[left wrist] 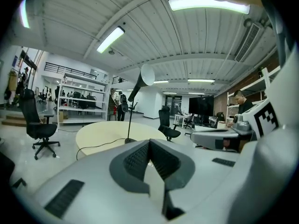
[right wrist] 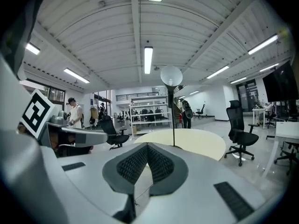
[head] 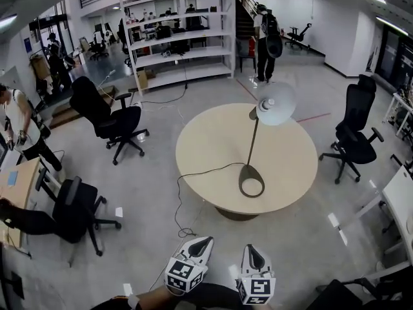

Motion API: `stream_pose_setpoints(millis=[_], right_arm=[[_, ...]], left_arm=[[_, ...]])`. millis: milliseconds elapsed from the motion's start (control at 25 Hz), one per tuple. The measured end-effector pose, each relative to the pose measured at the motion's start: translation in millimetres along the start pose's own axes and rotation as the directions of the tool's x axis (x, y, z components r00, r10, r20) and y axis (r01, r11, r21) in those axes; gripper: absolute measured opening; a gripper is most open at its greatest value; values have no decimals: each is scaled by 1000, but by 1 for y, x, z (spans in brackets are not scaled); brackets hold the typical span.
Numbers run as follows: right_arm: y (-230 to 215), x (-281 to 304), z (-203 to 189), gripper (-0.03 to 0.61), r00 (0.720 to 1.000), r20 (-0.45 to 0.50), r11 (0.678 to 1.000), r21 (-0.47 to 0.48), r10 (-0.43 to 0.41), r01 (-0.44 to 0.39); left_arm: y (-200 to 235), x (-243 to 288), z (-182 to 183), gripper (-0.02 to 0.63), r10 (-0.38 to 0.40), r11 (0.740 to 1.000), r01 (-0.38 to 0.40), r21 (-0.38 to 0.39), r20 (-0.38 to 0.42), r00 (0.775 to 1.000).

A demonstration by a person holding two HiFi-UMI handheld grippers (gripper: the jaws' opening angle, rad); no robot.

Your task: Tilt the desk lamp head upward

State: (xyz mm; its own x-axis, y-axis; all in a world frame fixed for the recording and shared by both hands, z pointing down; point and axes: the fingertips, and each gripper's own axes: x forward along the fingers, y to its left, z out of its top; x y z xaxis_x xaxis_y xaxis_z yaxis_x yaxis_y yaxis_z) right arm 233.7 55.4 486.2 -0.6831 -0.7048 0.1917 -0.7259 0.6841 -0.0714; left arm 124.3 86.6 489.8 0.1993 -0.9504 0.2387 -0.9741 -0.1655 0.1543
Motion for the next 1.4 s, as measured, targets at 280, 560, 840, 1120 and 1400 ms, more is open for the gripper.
stream_pose_setpoints(millis=[280,560,840,1120,1400], right_arm=[[36,-34,-21,15,997,22,997,-26,80,-79],[64,-43,-44,15,998,-54,999,-22,45,-46],[115,-39,-38,15,998,-69,999,-37,5,-7],[136,-46,-26,14,998,-56,999,-46,-16,13],[144,-46,-26,14,999,-47,997,-70,-13,10]], left_arm=[[-10,-51,-22,46,71,997,-71,-24,-21,997],[5,-84,-41,46,92,996,-92,-20,-20,996],[43,-117,-40,46,95,995,-95,5,-2,995],[48,-138,-31,46,79,997,-79,17,30,996],[48,-143,-33,45,59,998,-60,2,46,997]])
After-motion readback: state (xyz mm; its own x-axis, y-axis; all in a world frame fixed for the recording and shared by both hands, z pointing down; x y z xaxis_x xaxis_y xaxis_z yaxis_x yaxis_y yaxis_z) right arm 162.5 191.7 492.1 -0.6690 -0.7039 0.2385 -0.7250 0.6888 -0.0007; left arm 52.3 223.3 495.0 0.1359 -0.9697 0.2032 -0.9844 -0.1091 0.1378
